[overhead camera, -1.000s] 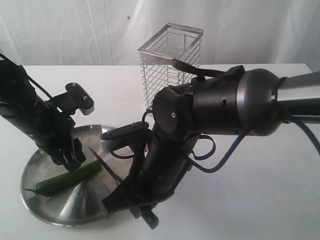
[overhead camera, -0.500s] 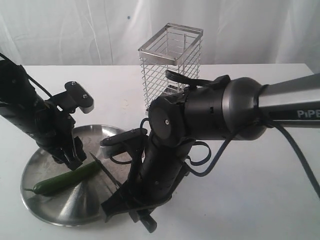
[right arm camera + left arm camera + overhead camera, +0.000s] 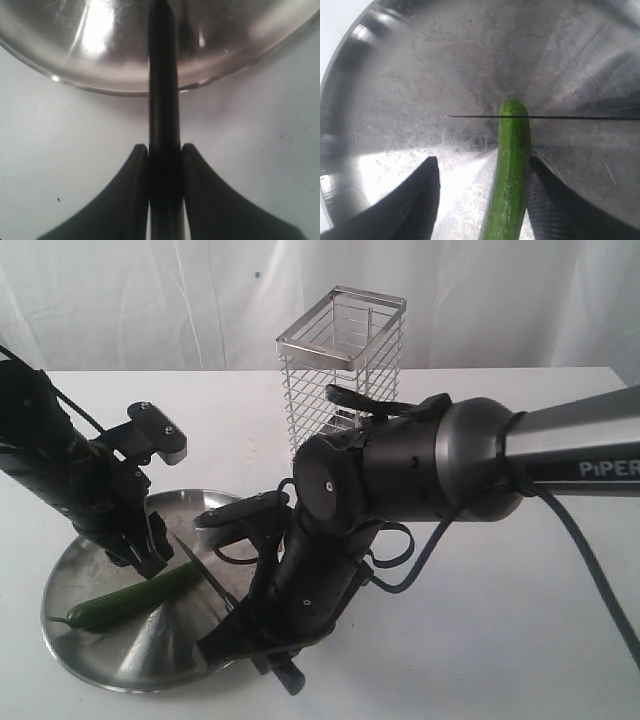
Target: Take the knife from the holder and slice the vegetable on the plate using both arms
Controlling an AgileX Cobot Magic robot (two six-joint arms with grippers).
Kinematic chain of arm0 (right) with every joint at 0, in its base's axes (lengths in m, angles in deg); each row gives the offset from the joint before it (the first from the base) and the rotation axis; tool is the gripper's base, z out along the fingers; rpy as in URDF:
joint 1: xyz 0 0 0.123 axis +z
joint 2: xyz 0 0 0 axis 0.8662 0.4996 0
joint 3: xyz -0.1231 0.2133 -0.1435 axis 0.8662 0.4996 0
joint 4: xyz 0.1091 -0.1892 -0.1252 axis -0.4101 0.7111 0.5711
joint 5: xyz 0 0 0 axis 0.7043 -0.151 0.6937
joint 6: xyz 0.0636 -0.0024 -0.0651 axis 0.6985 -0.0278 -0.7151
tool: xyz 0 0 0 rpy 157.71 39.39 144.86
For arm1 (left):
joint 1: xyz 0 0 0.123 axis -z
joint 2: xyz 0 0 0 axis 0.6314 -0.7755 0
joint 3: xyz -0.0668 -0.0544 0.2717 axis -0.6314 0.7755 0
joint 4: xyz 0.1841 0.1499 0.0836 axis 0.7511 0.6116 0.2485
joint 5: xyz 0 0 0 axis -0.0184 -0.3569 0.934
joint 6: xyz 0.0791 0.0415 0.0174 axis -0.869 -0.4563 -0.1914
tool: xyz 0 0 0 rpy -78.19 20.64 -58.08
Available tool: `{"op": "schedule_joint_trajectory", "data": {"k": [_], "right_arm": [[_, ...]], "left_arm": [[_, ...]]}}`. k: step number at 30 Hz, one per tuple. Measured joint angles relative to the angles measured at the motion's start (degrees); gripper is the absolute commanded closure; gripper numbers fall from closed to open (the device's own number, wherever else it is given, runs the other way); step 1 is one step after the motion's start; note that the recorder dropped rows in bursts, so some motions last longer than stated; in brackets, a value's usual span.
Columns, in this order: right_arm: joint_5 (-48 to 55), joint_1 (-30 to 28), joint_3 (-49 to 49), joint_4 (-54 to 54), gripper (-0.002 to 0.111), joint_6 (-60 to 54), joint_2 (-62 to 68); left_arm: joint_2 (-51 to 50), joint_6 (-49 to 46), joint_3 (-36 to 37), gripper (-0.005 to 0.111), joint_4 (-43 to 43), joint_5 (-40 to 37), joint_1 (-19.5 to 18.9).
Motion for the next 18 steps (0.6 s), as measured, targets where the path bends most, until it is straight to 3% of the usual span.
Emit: {"op": "schedule_joint_trajectory", "data": {"k": [12,15,18], "right_arm": [[0.3,0.0,-1.2,0.0,0.108,-0.1,1.9],[0.4,0.0,-1.2,0.0,0.108,-0.3,2.4],[0.5,0.0,-1.3,0.0,0.108,-0.6,2.6]], "left_arm": [[0.0,1.7,0.0,0.052,-0.1,0.9,0.0],[0.0,5.1,0.0,0.063,-1.2,2.7,0.0],[0.0,7.7,0.0,0.082,-2.3,4.7,0.0]]}}
